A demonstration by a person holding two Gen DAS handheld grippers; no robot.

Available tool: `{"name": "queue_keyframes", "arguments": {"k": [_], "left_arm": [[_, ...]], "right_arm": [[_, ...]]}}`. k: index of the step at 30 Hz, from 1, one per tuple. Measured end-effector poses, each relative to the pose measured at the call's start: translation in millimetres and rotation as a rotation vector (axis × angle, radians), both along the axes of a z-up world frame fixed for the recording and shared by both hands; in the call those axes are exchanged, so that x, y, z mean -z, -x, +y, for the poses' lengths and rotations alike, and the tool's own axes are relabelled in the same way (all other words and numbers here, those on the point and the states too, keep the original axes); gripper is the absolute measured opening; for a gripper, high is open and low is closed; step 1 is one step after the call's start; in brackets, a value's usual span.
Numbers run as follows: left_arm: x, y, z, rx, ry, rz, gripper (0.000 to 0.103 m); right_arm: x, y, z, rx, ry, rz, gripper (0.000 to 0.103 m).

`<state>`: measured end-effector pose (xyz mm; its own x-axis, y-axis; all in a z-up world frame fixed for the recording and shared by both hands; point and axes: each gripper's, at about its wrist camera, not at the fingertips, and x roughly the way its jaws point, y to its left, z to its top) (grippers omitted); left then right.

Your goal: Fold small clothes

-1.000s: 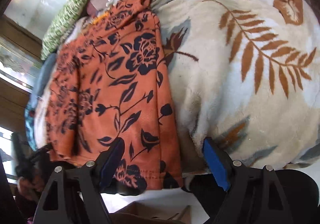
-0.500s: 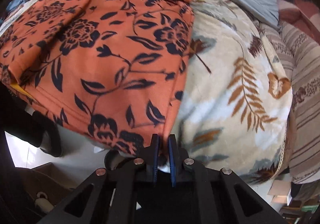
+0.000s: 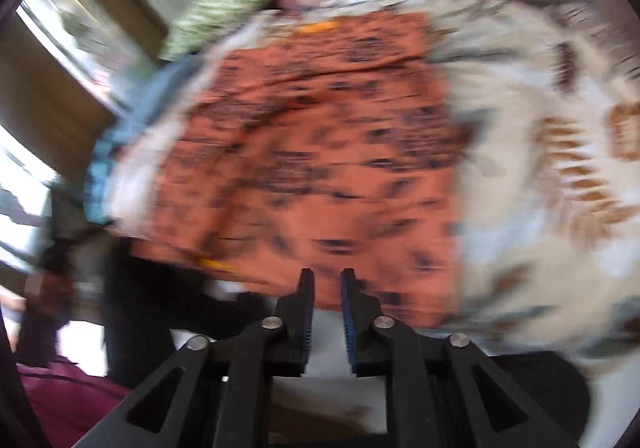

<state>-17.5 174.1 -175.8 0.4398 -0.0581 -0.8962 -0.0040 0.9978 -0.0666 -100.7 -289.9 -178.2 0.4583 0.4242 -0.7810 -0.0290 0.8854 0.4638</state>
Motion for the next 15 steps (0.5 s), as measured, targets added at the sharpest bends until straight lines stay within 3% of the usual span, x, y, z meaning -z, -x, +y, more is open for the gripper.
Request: {"name": "queue_keyframes", "arguments": {"k": [3,6,11,13,15], "left_arm": [[-14.2,6.2,-15.8,0.066,0.043,-0.04,0.002],[-21.0,9.1,-44.7,0.148,0.082,-0.074,0.002],[-14.0,15.8,-103.9,0.278,0.258,0.0,0.003],[-12.2,21.8,-134.8,0.375,0.289,-0.003,0.012],[-8.7,27.8,-162.3,0.454,0.278,-0.006,0.04]], "right_arm": [[17.4,-4.6,36.1,-0.057,-0.268,0.018,0.073],[38.3,-15.7,78.1,-0.1,-0.555,0.05,0.073],[75.8,-30.6,94.5,0.04,-0.804,0.16,0.073],[80.4,-19.9,73.6,0.135,-0.815,0.141,0.073],[82.3,-7.2,50.1,0.212,-0.802,0.125,0.073]]}}
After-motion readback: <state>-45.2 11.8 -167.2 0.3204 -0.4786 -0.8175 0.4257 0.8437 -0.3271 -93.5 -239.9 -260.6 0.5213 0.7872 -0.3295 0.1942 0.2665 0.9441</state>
